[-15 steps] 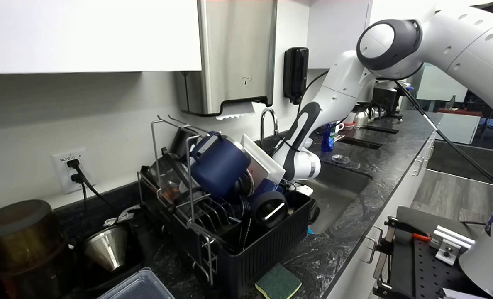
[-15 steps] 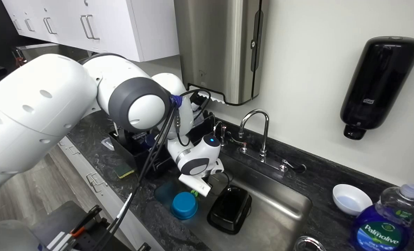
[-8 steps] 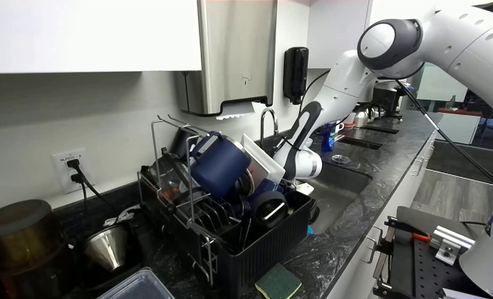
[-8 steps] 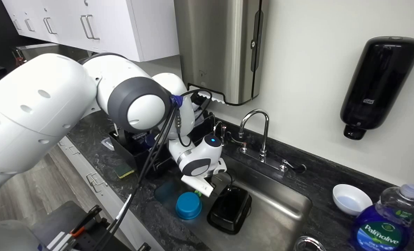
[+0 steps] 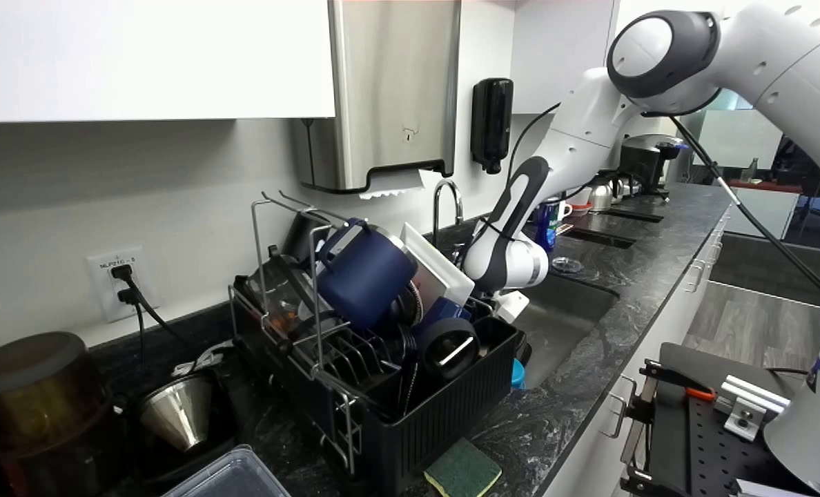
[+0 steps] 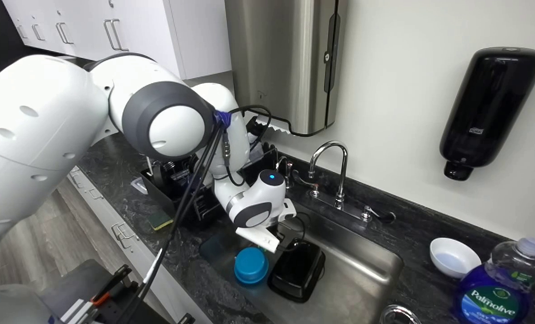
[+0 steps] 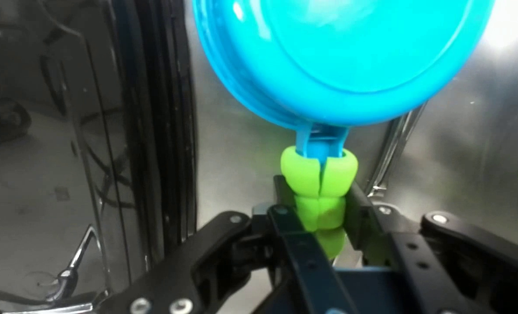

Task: Put the plastic pan in the drying rack

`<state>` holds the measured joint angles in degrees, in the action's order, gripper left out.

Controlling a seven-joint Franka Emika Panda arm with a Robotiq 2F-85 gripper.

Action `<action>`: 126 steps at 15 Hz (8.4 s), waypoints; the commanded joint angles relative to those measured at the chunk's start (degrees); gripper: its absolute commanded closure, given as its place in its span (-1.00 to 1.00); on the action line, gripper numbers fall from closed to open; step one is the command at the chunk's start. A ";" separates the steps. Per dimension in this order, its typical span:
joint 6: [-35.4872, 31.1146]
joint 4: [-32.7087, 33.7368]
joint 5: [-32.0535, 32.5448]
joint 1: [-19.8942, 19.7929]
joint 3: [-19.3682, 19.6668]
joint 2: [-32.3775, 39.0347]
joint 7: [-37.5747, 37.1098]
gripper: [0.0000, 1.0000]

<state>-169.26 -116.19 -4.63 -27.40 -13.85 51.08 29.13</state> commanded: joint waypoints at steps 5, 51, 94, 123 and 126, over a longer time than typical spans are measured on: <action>-9.78 -12.29 5.33 -3.28 -2.39 -8.00 -1.43 0.85; 8.06 -29.01 46.26 -75.75 -60.97 -3.95 13.12 0.85; 2.96 -32.83 33.57 -82.60 -87.43 -24.41 6.02 0.85; 36.06 -29.98 61.92 -84.29 -115.17 4.38 -11.19 0.85; 37.97 -27.54 63.54 -80.72 -113.50 3.63 -12.38 0.85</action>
<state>-134.03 -146.40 56.46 -111.73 -129.10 55.57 18.39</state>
